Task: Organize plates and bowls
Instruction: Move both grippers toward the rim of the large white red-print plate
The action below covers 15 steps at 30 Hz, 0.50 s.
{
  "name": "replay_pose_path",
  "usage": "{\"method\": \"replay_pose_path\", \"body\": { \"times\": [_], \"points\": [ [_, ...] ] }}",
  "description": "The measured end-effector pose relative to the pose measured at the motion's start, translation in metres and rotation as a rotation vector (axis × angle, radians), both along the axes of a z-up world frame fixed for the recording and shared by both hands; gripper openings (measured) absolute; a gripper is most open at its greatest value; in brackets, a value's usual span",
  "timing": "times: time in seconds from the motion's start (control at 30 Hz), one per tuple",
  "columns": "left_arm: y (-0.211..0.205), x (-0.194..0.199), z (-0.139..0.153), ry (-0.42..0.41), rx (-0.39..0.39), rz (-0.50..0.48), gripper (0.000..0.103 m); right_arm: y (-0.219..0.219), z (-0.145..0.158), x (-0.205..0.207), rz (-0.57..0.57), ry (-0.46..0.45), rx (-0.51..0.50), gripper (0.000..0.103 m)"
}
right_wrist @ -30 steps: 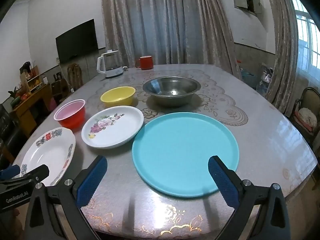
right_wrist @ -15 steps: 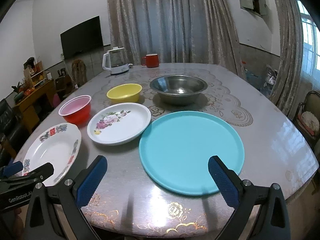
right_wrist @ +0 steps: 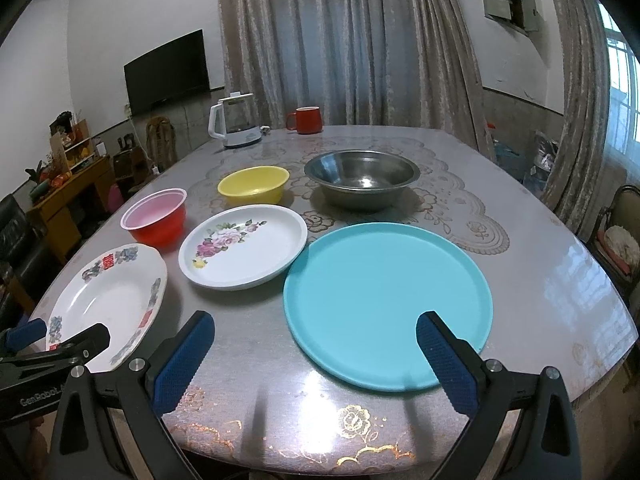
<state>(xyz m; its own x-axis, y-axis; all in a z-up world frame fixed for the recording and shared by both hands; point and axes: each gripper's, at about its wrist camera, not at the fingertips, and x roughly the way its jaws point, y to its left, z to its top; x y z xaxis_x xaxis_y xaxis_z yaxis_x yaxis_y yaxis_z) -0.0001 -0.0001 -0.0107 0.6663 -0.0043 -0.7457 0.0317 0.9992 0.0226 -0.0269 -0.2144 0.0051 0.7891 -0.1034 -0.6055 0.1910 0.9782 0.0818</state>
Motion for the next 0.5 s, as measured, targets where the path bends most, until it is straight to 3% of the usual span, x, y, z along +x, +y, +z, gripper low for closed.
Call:
{"method": "replay_pose_path", "body": {
  "times": [0.5],
  "points": [
    [0.0010,-0.0022,-0.0012,0.001,0.004,0.005,0.102,-0.0002,-0.0020,-0.0001,0.004,0.011,0.008,0.103]
  ]
}}
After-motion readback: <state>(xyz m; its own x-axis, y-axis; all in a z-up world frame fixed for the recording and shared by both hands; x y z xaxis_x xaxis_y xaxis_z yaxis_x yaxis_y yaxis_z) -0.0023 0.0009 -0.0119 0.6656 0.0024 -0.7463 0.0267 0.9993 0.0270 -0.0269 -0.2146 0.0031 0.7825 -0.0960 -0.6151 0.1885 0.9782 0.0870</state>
